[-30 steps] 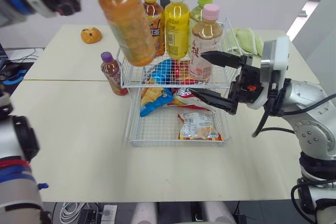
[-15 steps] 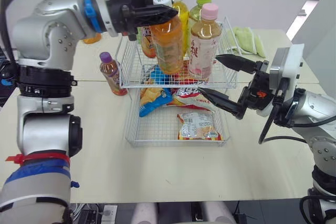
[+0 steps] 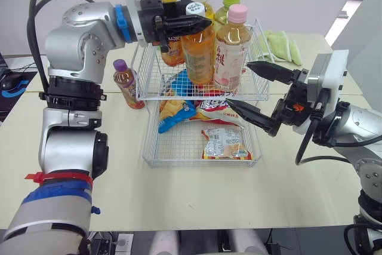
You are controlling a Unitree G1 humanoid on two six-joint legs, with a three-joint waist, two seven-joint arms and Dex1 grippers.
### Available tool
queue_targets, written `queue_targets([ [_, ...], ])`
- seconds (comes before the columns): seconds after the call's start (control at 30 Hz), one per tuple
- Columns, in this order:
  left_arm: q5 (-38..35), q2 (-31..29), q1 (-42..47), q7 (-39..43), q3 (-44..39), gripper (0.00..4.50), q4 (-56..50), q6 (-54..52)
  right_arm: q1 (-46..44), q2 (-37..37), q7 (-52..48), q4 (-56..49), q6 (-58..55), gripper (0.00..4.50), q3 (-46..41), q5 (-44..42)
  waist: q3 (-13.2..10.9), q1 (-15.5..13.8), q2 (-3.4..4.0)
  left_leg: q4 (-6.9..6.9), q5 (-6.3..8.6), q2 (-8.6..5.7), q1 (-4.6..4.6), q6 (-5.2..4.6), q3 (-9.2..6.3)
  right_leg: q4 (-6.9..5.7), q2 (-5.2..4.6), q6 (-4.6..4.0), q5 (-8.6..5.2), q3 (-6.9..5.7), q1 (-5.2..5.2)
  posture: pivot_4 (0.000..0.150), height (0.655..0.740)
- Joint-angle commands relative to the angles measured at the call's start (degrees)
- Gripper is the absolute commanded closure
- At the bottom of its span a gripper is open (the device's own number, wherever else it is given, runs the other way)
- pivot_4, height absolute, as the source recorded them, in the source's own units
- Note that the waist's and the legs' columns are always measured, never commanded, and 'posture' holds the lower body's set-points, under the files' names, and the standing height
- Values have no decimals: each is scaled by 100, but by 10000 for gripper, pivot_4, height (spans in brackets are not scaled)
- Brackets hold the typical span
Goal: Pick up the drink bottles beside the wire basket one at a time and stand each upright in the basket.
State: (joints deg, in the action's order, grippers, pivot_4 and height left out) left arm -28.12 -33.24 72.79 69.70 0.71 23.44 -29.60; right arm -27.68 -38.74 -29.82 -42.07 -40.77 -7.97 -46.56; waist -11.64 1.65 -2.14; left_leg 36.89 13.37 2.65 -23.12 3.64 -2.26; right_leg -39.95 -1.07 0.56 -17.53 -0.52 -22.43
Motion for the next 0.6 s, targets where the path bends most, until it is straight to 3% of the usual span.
queue_targets([
  [0.03, -91, 34, 87, 83, -147, 31532, -179, -37, -14, -69, 59, -183, 50, 0, -163, -105, 0, 0, 0, 0, 0, 0, 0, 0, 0, 0, 0, 0, 0, 0, 0, 1500, 7400],
  [0.27, -93, 25, 69, 110, -180, 31532, -263, -163, -41, -61, 37, -142, 80, 0, -121, -119, 0, 0, 0, 1, 0, 0, 0, 0, 0, 0, 0, 0, 0, 0, 1, 1500, 7400],
  [0.6, -216, -123, 60, -17, -406, 1450, -556, -459, -116, -4, -73, 0, 163, 0, 1, -76, 0, 1, 0, 2, 0, 0, 2, 0, -1, -1, 0, 0, 0, 0, 2, 1500, 7400],
])
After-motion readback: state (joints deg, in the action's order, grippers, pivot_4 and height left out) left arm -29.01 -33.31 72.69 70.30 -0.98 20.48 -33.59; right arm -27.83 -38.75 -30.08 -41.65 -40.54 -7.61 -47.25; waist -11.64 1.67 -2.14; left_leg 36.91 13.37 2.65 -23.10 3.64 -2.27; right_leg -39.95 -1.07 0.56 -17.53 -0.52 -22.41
